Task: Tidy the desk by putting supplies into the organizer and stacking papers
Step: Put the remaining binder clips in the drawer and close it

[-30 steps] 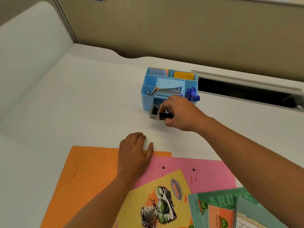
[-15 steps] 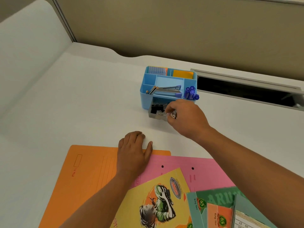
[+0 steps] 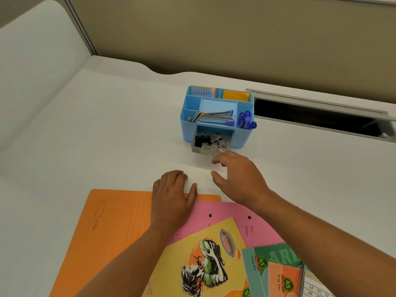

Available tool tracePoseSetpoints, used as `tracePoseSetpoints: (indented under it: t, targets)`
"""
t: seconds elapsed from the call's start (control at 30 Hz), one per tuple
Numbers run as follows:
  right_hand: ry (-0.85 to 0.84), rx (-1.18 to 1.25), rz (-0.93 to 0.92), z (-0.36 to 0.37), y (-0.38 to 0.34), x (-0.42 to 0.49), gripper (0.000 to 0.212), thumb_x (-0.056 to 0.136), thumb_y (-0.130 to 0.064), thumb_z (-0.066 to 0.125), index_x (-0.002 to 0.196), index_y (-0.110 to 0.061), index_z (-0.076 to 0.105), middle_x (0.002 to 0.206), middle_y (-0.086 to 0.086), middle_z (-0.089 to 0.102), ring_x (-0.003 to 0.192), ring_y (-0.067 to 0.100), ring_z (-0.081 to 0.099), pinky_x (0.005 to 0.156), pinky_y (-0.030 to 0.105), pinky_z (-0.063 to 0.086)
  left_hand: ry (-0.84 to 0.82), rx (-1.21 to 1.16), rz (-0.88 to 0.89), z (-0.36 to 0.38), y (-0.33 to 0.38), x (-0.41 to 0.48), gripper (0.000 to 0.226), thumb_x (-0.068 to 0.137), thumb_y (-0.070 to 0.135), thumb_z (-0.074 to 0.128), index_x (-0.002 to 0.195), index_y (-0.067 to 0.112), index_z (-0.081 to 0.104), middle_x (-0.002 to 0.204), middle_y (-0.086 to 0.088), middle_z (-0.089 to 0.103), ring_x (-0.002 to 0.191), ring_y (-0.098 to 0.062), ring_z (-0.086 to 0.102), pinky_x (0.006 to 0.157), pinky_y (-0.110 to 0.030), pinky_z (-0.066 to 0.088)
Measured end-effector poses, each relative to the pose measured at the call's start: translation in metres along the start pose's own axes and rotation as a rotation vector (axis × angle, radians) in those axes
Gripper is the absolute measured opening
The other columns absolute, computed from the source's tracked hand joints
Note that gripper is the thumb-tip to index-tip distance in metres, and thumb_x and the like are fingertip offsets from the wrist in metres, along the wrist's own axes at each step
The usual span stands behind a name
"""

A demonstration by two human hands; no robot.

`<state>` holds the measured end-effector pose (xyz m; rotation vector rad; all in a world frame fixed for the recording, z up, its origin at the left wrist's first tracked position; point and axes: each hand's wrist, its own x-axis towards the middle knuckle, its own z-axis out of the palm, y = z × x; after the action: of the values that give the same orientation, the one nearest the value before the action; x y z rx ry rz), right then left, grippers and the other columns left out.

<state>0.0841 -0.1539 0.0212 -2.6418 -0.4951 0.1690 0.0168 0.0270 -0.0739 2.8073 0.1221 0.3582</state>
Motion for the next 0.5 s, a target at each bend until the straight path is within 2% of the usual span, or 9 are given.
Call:
tracePoseSetpoints:
  t: [0.17,0.5]
  targets:
    - [-0.003,-0.007,0.012,0.000,0.000,0.004,0.043,0.092,-0.040,0.056,0.133,-0.028,0.055,0.136,-0.008,0.057,0.119,0.013,0.054,0.099,0.029,0.043,-0.015,0.004,-0.010,0.000,0.001,0.001,0.041,0.093,0.049,0.043,0.110,0.017,0.063,0.116,0.000,0.059,0.110,-0.020,0.052,0.090,-0.037,0.041]
    - [0.032,-0.006,0.030,-0.002,0.003,0.015,0.046,0.091,-0.039,0.057,0.136,-0.026,0.054,0.135,-0.005,0.059,0.121,0.017,0.054,0.100,0.033,0.046,-0.007,-0.001,-0.005,0.000,0.000,0.000,0.040,0.093,0.048,0.045,0.110,0.016,0.063,0.116,0.000,0.059,0.110,-0.020,0.053,0.091,-0.036,0.041]
